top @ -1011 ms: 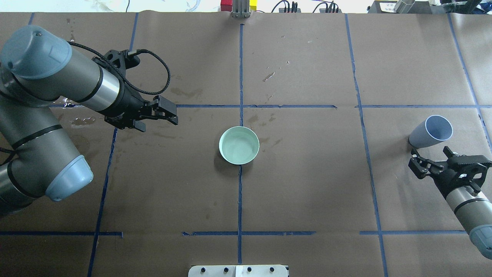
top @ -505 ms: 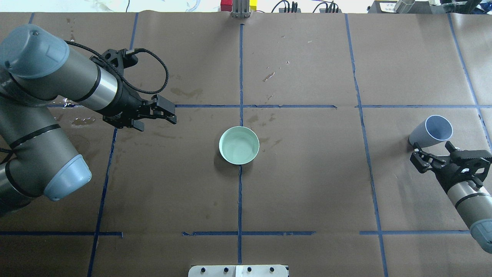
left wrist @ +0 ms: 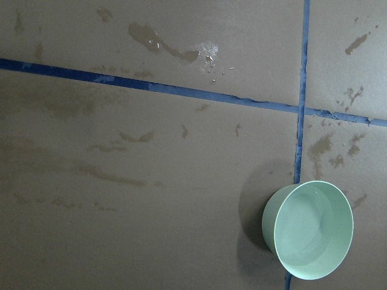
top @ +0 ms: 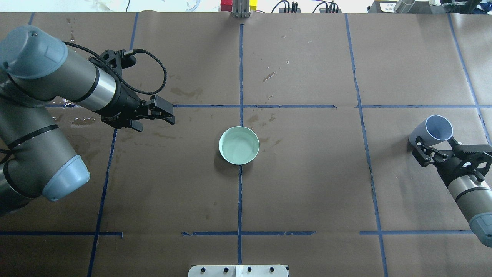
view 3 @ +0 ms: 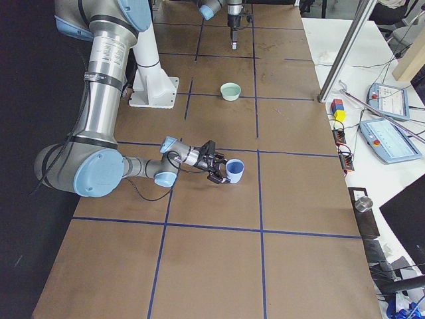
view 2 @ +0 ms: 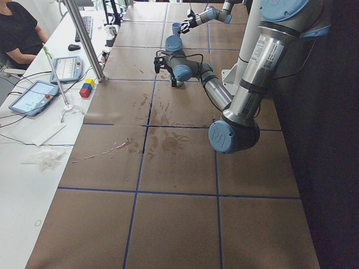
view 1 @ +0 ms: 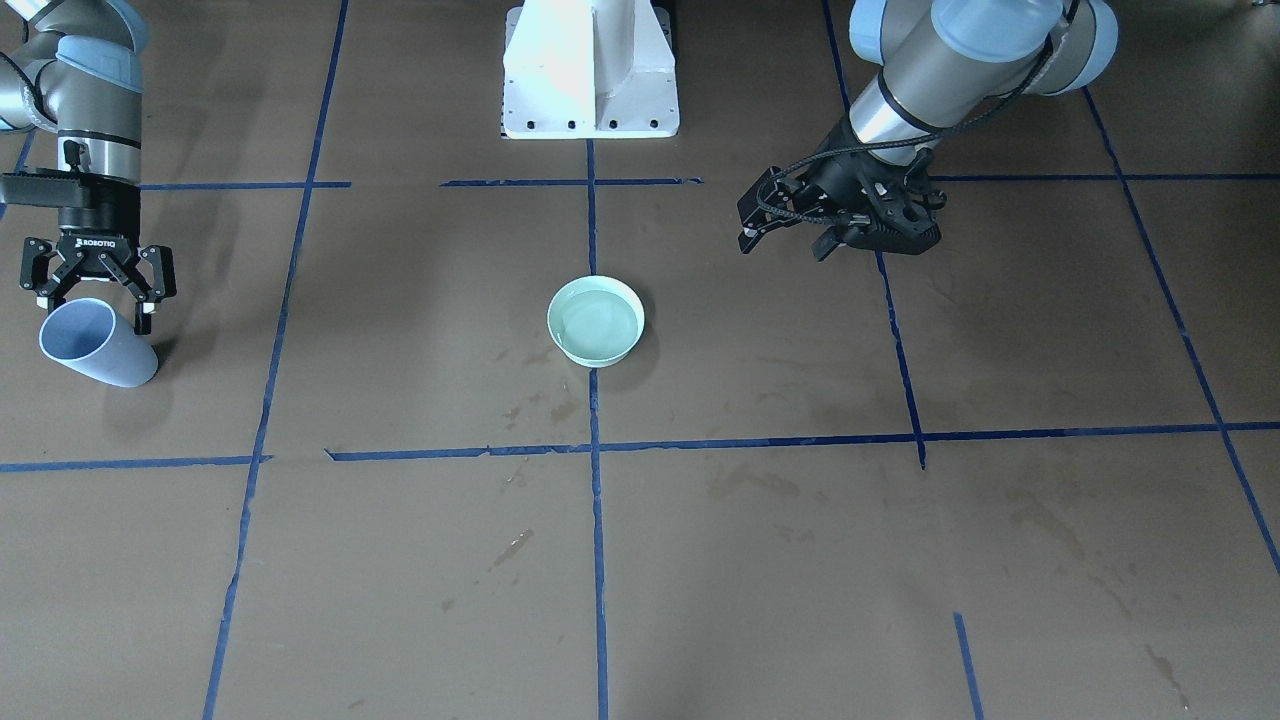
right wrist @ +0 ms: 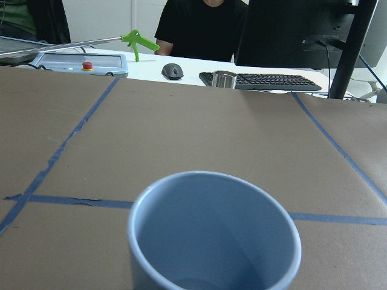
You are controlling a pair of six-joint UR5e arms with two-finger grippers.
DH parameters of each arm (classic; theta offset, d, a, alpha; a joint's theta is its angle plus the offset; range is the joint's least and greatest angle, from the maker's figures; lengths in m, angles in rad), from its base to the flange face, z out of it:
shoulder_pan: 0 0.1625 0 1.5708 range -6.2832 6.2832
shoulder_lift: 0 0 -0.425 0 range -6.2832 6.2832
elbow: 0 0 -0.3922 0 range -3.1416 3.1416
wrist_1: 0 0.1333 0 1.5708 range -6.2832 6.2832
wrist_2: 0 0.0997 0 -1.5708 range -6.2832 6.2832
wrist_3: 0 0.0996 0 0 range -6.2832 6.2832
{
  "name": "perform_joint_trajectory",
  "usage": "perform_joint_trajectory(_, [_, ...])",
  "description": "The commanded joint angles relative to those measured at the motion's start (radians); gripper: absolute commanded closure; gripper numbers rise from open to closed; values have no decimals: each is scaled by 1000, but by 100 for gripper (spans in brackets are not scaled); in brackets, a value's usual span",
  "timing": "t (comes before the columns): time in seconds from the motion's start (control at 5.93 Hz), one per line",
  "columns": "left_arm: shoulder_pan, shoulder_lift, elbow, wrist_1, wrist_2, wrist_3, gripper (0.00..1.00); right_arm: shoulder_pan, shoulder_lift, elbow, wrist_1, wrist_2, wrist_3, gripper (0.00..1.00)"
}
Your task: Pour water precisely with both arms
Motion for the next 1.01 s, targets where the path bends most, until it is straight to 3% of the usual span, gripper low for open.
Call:
perform_joint_trajectory(0.0, [0,4,-3,0,0,0,0,9,9,-7,-3,0,0,1])
perform_joint_trajectory(0.84, [0,4,-14,0,-2,0,0,29,65,-42,-3,-1,-31,1])
